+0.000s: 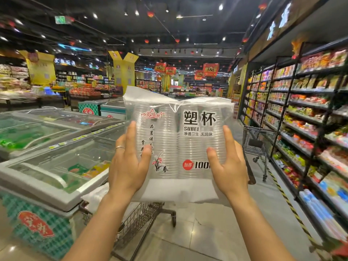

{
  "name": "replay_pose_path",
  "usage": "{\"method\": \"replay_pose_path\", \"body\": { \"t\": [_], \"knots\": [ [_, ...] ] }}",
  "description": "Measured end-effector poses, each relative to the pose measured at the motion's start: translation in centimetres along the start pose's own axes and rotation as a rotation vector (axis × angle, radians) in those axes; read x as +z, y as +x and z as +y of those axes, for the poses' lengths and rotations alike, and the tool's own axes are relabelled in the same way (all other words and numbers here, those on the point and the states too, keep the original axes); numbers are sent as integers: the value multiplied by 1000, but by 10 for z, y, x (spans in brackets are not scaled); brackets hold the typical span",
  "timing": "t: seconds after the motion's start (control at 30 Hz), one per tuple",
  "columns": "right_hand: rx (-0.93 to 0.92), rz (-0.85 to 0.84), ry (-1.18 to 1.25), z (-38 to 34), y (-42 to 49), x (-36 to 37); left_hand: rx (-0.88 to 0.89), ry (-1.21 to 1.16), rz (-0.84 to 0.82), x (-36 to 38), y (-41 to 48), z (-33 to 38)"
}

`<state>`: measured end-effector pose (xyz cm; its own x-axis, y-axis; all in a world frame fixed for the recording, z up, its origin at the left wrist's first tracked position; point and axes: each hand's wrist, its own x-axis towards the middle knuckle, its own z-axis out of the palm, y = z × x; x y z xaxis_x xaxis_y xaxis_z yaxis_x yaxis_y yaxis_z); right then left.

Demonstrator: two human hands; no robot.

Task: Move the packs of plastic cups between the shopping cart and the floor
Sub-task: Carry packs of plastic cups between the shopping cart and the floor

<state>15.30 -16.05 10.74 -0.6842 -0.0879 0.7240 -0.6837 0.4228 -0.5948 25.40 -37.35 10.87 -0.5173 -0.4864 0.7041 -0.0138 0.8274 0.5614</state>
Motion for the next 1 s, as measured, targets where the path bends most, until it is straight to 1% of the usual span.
{"method": "replay_pose_path", "body": {
  "t": [0.23, 0.33, 0.57, 0.83, 1.0],
  "knots": [
    [13, 17, 3, 35, 81, 99, 17, -7, -11, 67, 104, -63],
    [27, 5, 1, 54, 104, 132, 5, -8, -37, 95, 130, -88],
    [33, -53, 34, 102, 159, 213, -45, 34, -26, 156, 181, -141],
    [42, -150, 135, 192, 242, 316, -142, 164, 14, 251, 246, -187],
    [33, -271, 207, 245, 303, 377, -256, 264, 44, 311, 286, -207]
  ]
}}
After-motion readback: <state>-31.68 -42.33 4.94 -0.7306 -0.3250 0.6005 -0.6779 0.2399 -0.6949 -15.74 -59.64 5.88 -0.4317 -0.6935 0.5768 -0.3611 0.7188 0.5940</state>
